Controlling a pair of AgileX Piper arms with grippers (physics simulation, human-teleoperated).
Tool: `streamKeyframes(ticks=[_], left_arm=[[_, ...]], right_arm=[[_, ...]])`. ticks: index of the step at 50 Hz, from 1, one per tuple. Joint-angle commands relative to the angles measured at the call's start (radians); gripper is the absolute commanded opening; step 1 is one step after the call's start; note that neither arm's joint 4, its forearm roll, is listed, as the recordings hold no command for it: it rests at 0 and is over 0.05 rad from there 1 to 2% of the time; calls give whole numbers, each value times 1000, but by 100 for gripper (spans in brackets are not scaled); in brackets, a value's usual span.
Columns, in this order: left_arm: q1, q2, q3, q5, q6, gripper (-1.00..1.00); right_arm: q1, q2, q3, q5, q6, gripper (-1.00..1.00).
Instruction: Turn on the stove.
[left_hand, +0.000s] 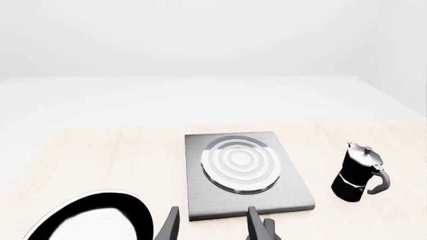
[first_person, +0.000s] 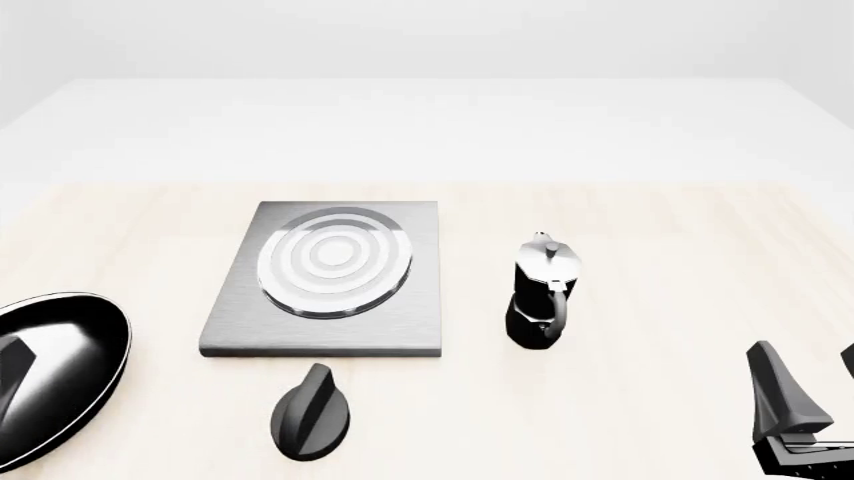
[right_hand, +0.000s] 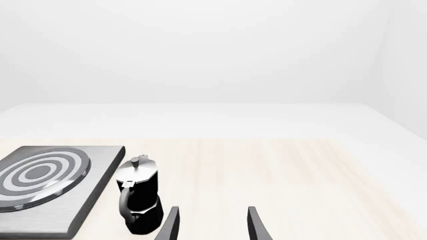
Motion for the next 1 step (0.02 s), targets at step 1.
streamKeyframes(ticks=[1], left_arm=[[-8,-8,-12,54,-2,100]], right_arm=[[0,0,0,0,0,100]])
